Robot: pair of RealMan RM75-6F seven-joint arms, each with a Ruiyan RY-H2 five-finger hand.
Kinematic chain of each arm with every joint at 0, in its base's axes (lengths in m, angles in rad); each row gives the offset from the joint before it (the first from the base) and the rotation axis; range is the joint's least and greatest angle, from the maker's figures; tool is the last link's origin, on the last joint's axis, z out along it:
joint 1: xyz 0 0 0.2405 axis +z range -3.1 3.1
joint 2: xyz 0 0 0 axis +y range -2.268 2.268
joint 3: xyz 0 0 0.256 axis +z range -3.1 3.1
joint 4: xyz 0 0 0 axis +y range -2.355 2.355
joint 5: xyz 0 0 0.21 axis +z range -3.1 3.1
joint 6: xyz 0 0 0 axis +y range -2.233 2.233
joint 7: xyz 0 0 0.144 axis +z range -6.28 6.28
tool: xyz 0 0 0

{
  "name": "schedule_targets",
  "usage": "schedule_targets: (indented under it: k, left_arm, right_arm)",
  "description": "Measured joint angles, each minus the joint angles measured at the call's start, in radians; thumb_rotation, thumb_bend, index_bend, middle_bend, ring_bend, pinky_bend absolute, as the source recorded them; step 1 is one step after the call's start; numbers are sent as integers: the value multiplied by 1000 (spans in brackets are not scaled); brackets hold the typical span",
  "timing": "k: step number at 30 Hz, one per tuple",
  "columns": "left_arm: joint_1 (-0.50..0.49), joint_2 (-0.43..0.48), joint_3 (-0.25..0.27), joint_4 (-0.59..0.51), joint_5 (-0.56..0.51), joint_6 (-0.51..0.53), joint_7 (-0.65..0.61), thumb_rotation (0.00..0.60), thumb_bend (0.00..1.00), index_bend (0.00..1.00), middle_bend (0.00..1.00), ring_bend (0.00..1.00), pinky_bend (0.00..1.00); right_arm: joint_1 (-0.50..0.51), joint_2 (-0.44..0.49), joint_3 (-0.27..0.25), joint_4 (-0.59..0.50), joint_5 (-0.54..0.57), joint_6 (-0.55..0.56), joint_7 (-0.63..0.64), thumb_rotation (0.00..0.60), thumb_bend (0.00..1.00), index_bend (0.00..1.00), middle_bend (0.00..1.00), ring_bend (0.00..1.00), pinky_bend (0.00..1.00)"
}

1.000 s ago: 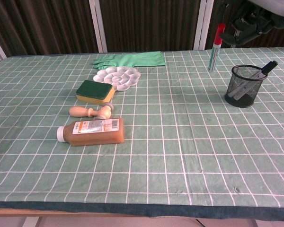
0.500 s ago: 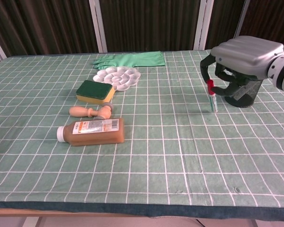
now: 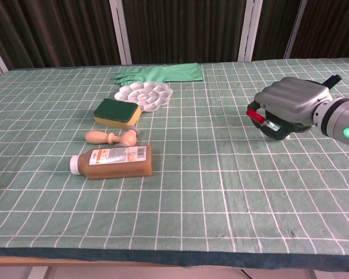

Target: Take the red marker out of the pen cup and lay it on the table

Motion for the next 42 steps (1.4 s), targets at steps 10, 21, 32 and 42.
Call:
schedule_targets:
  k: [10,21,32,42]
  left_arm:
    - [0,0,1,0,3,1,0,600,511,206,97,16,58]
    - [1,-3,2,1,8,6,6,600,511,206,96,20,59]
    - [-5,-16,5,6,20,3,33,600,511,206,97,20,59]
    - [-5,-22,6,5,24,6,46,600,512,206,97,20,59]
  right_arm:
    - [-13,-15,-4,51,-20,2,63,600,326,320,1000,1000,962]
    - [-69,60,1,-36,-120,146,184,600,272,424,897,858,788]
    - [-318,324,-68,-283,-211,414,359,600,269,158,169,72,102]
    - [-449,362,-118,-233,-222,482,455,600,304,51,55,0,69]
